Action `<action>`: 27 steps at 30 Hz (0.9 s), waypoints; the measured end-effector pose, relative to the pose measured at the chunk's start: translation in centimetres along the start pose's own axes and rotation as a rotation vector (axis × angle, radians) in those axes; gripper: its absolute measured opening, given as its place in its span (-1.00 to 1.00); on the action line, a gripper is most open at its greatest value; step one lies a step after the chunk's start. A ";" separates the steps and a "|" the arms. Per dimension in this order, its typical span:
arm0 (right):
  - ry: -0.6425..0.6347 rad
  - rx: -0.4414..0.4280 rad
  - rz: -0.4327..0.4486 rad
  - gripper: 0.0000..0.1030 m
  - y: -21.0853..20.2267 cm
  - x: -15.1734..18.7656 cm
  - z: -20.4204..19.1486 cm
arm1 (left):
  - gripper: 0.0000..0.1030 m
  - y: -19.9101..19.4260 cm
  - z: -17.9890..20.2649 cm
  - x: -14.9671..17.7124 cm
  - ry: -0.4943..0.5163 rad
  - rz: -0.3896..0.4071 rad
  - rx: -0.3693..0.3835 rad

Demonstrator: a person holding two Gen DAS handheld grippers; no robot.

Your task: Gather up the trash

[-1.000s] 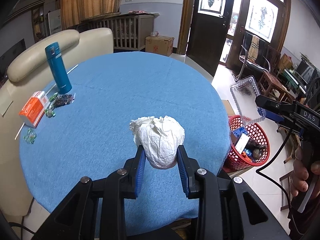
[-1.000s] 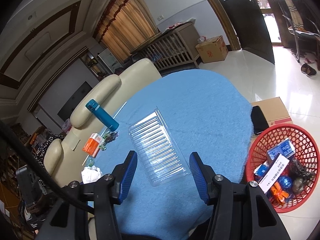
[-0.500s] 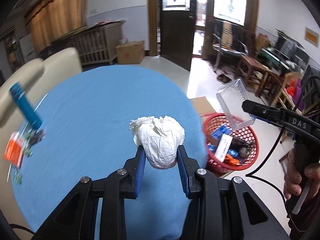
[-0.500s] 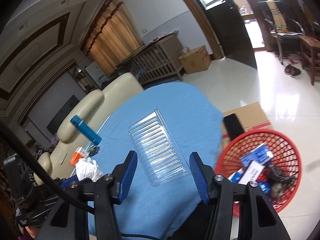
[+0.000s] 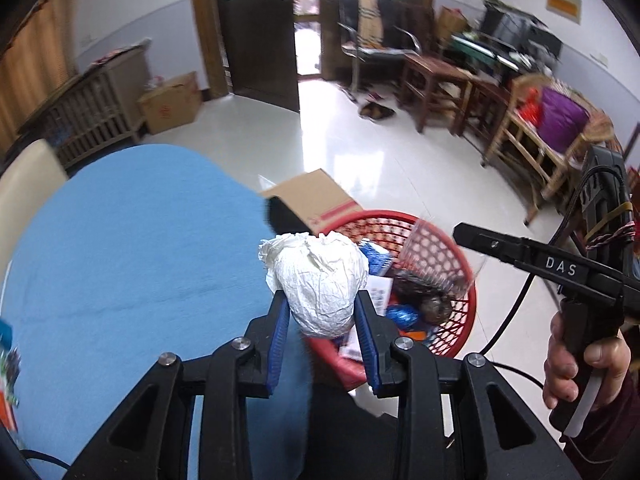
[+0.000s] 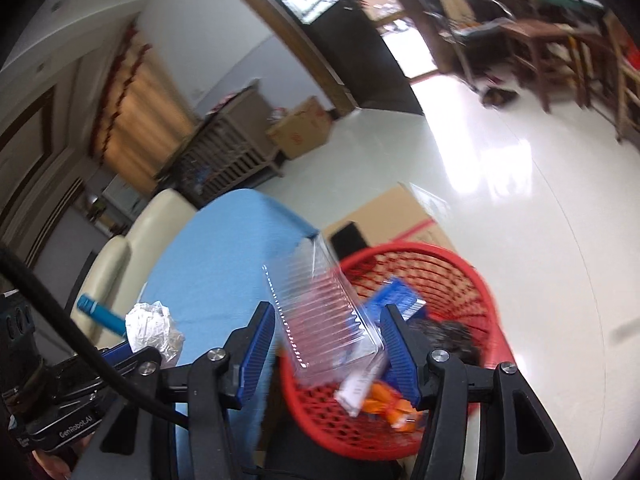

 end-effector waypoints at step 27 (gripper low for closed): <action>-0.167 0.010 -0.023 0.16 0.1 0.2 -7.0 | 0.49 -6.8 -8.6 2.2 -0.113 0.079 -0.355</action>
Point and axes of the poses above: each gripper's, at about its wrist camera, not at the fingertips, and y roughly the way its jaws point, z to its right, x to its underside, the point moved 1 cm from there along y, roughly the way its jaws point, and after that the axes turned 9 degrees about -x, right-handed, at the moved point
